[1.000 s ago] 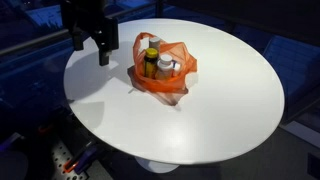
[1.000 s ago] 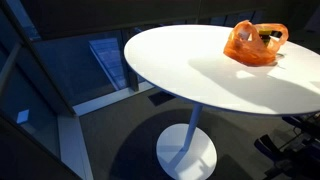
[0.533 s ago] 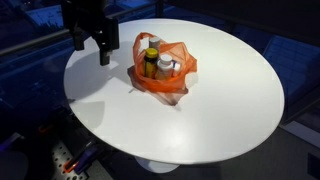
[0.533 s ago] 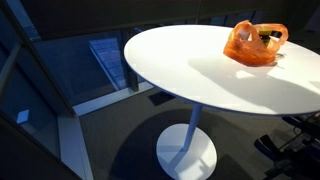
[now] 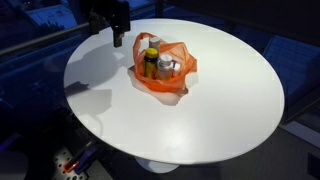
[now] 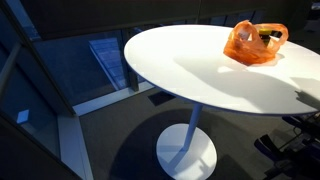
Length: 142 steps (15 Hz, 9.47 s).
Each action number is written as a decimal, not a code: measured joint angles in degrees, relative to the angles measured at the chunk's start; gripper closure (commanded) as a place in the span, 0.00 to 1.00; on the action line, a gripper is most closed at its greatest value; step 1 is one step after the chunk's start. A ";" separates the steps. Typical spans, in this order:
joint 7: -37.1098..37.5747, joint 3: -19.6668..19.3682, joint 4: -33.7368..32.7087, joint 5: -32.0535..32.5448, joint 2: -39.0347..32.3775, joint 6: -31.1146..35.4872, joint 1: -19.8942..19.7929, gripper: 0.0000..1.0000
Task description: Remove the roll on stick from the plastic bag and put it on the table
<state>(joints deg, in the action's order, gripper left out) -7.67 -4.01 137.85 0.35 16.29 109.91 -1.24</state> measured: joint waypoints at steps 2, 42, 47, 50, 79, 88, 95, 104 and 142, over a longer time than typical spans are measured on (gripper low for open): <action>1.87 0.51 -2.99 -1.21 -2.43 0.96 0.12 0.00; 12.84 -1.52 -23.48 -2.29 -27.50 15.38 -2.94 0.00; 12.75 -1.17 -22.54 -2.29 -27.49 15.36 -2.71 0.00; 12.68 -0.76 -21.91 -2.29 -27.48 15.36 -2.63 0.00; 12.49 0.63 -23.15 -0.89 -17.77 14.93 -1.41 0.89; 12.36 3.30 -22.10 -1.02 -8.04 11.08 1.21 0.89; 12.21 4.00 -20.74 -1.15 -7.16 10.90 1.88 0.66; 11.98 4.86 -19.36 -1.17 -7.54 11.02 2.85 0.88; 11.91 11.41 -9.14 1.87 -17.16 23.92 8.10 0.00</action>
<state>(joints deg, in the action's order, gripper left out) 4.25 7.40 128.71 2.22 -0.87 133.82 6.86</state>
